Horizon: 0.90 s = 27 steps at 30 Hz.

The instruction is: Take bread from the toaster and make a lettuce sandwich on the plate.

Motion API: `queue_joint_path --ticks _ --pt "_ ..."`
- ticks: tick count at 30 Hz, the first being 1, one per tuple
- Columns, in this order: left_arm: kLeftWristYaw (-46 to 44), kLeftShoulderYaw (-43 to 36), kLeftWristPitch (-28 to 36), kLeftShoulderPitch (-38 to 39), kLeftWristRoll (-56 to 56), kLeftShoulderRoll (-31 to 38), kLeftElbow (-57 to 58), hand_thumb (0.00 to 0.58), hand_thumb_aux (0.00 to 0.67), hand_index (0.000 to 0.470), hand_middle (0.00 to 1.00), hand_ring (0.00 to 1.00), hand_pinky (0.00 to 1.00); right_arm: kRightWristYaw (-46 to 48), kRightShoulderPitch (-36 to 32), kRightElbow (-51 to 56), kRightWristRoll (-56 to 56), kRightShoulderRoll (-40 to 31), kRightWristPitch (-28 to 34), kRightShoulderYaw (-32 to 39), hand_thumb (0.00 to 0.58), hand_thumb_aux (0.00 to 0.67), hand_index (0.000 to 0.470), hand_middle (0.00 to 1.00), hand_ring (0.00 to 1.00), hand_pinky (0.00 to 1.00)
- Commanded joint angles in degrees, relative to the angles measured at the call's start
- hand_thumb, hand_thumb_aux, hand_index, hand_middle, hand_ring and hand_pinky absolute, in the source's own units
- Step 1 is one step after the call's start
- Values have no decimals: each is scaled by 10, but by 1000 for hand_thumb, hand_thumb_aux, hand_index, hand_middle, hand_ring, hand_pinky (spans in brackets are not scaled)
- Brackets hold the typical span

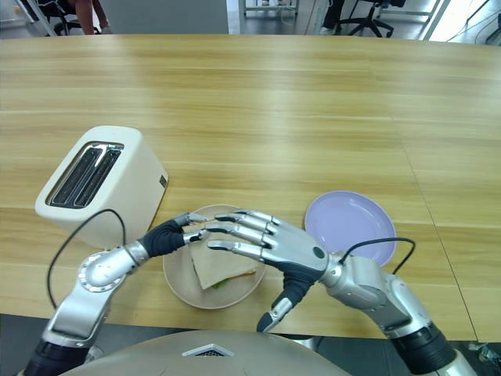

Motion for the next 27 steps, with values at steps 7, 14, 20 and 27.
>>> queue_joint_path --ticks 7,14,20,27 --pt "34 -13 -52 -42 49 -8 131 580 670 460 1000 1000 1000 98 -31 137 -161 33 52 97 0 0 0 0 0 0" --pt "59 -7 -75 -44 86 2 144 580 670 460 1000 1000 1000 150 -30 159 -169 22 93 119 0 0 0 0 0 0" --pt "108 5 -101 -37 163 22 87 580 652 447 1000 1000 1000 156 -49 186 -171 27 121 127 0 0 0 0 0 0" --pt "269 117 -176 -63 267 8 -75 0 0 0 1000 1000 1000 162 -66 213 -154 37 135 135 0 0 0 0 0 0"
